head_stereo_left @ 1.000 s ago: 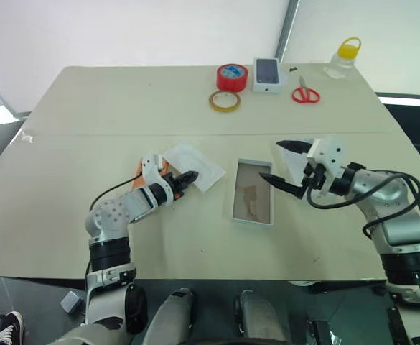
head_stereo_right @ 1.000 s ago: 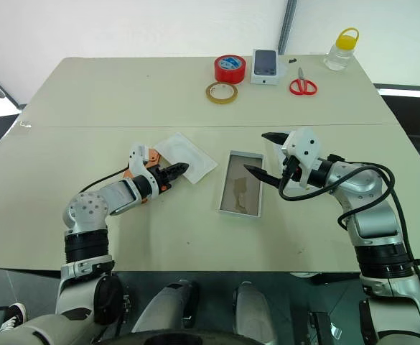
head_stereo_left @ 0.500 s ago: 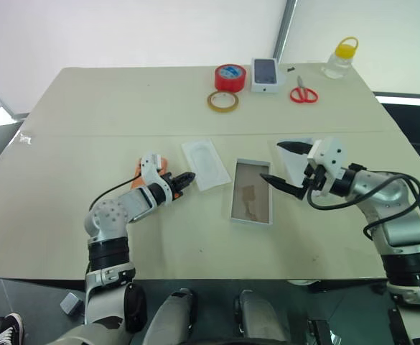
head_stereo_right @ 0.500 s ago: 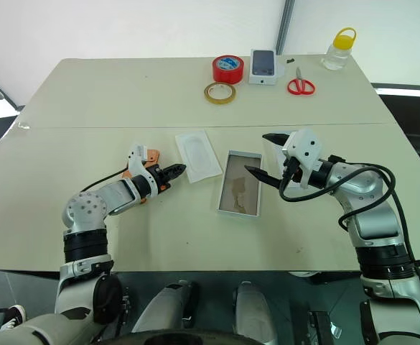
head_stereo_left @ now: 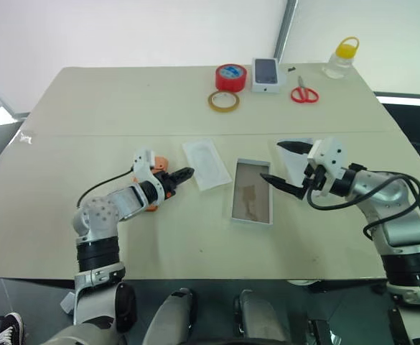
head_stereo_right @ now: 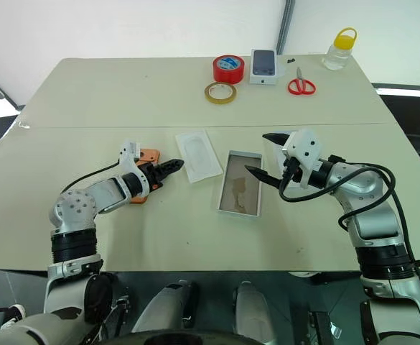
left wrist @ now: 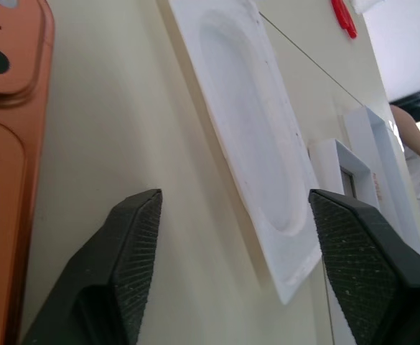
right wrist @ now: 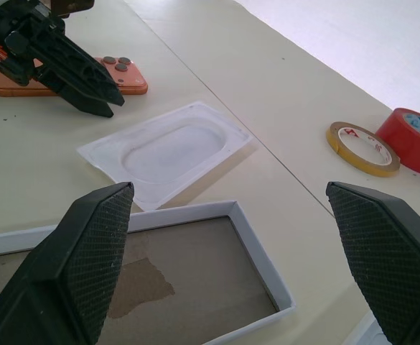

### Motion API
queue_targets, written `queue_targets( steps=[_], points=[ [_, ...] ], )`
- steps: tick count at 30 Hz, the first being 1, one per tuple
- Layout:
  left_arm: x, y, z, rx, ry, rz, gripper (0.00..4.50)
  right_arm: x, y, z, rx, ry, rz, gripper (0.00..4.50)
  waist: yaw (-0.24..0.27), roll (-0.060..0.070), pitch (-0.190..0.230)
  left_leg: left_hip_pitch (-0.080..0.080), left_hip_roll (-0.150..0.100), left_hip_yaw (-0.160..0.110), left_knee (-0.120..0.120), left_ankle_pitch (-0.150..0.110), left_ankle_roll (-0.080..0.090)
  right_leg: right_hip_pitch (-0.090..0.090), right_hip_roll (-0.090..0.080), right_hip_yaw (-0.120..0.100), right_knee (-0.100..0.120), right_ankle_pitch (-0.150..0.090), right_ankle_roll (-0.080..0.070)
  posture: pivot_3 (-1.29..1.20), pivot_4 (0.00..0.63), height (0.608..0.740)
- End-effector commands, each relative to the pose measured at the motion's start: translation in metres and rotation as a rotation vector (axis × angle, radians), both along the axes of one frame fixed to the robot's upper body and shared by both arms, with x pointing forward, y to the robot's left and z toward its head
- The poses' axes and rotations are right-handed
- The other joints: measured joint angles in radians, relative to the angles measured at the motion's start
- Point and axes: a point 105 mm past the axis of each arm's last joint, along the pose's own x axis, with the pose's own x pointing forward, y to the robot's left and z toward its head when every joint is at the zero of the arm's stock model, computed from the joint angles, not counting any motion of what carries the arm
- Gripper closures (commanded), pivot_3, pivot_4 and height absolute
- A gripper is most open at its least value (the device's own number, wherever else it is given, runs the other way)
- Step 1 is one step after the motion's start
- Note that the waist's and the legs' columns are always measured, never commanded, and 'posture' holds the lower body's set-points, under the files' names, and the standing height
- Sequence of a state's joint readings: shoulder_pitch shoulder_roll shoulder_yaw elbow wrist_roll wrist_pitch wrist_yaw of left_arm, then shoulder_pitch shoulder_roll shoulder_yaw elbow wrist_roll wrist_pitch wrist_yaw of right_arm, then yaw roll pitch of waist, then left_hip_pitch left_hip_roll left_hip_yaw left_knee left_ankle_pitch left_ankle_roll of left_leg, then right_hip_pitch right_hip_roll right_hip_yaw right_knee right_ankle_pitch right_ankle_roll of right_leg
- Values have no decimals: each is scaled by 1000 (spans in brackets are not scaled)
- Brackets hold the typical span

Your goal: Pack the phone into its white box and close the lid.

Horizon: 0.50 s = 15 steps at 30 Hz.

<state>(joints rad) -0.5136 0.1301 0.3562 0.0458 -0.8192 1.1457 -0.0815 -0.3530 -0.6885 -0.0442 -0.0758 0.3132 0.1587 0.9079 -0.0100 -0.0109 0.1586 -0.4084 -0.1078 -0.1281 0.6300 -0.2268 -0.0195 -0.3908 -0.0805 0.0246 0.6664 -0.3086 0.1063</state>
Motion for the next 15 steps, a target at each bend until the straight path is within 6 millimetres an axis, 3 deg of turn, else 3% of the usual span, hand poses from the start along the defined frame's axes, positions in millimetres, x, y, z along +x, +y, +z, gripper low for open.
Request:
queue_targets(
  steps=[1, 15],
  points=[
    [4, -15, -11, 22, 25, -11, 1179, -1, 7, 15, 8, -73, 21, 0, 1, 0, 0, 0, 0, 0, 0, 0, 0, 0, 0, 0, 0, 0, 0, 0, 150, 740],
    [12, -43, -25, 9, 59, -81, 1179, -5, 6, 17, 5, -82, 7, 0, 24, 0, -1, 0, -1, 0, 1, 0, 0, 2, -1, 0, -2, 0, 0, 0, 150, 740]
  ],
)
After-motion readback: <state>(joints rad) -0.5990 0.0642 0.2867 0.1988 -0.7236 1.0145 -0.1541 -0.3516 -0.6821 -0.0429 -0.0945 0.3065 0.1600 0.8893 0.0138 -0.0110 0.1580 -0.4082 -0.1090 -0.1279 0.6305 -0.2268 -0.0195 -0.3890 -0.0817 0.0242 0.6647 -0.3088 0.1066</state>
